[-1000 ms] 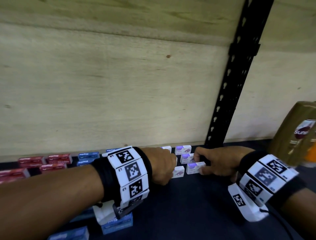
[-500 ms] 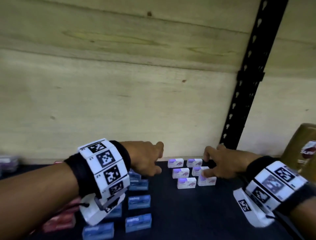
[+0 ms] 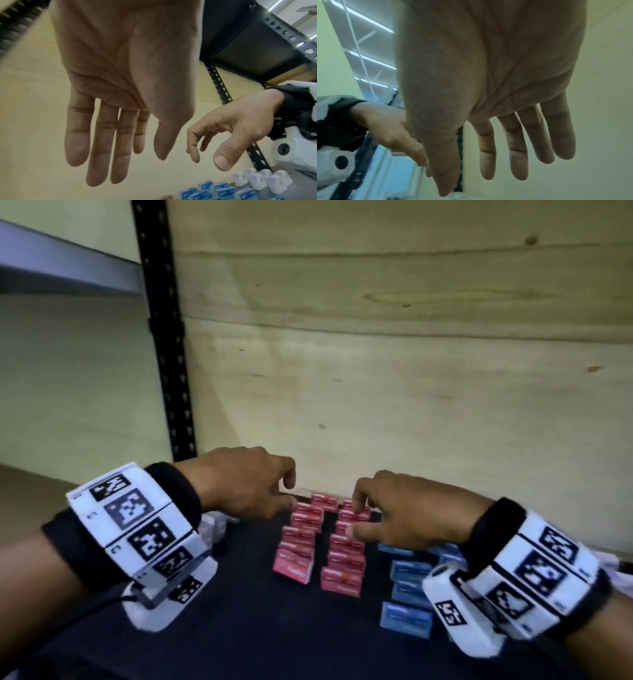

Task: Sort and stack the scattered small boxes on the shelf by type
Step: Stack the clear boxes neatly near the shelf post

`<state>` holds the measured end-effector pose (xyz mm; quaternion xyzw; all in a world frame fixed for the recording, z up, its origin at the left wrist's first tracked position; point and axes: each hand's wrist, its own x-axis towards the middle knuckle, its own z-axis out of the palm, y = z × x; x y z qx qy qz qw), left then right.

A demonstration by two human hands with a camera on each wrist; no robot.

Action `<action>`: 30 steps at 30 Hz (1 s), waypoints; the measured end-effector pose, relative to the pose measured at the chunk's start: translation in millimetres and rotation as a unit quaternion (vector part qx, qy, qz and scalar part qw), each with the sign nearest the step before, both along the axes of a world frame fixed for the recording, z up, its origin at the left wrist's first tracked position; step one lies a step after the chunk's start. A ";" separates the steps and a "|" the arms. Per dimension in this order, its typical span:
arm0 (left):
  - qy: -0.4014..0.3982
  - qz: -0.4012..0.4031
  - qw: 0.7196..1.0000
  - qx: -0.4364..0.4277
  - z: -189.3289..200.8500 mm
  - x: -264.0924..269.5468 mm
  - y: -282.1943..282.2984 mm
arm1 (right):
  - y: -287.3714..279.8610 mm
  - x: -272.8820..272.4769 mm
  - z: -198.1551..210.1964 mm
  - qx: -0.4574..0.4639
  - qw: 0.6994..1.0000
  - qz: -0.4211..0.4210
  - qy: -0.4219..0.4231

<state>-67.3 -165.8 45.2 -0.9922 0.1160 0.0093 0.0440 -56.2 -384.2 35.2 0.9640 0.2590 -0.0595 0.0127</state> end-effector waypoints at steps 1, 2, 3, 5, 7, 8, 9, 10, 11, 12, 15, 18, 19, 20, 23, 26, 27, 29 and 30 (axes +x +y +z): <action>-0.007 0.019 1.000 -0.001 -1.6 -8.9 18.9 | 20.5 -0.9 -1.4 0.003 1.000 0.019 0.004; -0.014 0.031 0.999 -0.003 -3.1 -15.3 32.8 | 35.7 -2.0 -3.4 0.006 0.999 0.033 0.007; -0.017 0.043 0.999 -0.008 -4.9 -22.2 47.3 | 51.2 -2.7 -6.2 0.008 0.999 0.048 0.008; -0.020 0.064 0.998 -0.017 -10.7 -35.1 76.5 | 80.1 -4.6 -12.4 0.005 0.997 0.079 0.005; -0.020 0.082 0.996 -0.026 -18.8 -44.8 103.8 | 103.9 -6.9 -18.0 0.006 0.995 0.103 0.008; -0.019 0.092 0.995 -0.036 -24.2 -48.1 117.4 | 114.4 -8.1 -20.6 0.010 0.994 0.112 0.013; -0.018 0.104 0.993 -0.051 -29.7 -51.8 131.5 | 125.9 -9.7 -23.2 0.014 0.992 0.121 0.017; -0.018 0.112 0.991 -0.067 -35.1 -54.2 142.6 | 135.1 -11.5 -25.5 0.019 0.992 0.127 0.020; -0.019 0.122 0.989 -0.083 -41.2 -56.7 154.8 | 146.1 -13.1 -28.2 0.024 0.991 0.133 0.023; -0.022 0.128 0.987 -0.097 -46.7 -58.4 162.7 | 154.1 -14.0 -31.0 0.030 0.990 0.137 0.026; -0.032 0.143 0.981 -0.128 -63.3 -63.8 182.2 | 179.2 -15.3 -38.4 0.035 0.988 0.144 0.032; -0.043 0.149 0.975 -0.160 -79.2 -66.0 195.9 | 198.5 -13.7 -43.3 0.037 0.987 0.155 0.029; -0.045 0.152 0.973 -0.166 -83.4 -66.7 200.1 | 204.7 -13.1 -44.7 0.037 0.986 0.158 0.027; -0.047 0.154 0.972 -0.171 -87.7 -66.1 203.1 | 208.6 -12.7 -45.6 0.036 0.986 0.158 0.024; -0.061 0.160 0.966 -0.193 -96.8 -64.6 210.7 | 218.4 -11.3 -49.8 0.034 0.987 0.157 0.024; -0.072 0.175 0.956 -0.226 -105.5 -63.9 216.7 | 223.7 -10.3 -54.4 0.041 0.987 0.155 0.032; -0.075 0.177 0.953 -0.236 -107.7 -64.0 217.2 | 223.8 -9.9 -55.0 0.047 0.986 0.156 0.035; -0.075 0.173 0.947 -0.259 -112.0 -64.0 217.8 | 224.2 -8.4 -56.6 0.061 0.985 0.158 0.042; -0.074 0.170 0.945 -0.269 -114.8 -63.6 218.7 | 223.8 -7.8 -57.3 0.066 0.984 0.159 0.045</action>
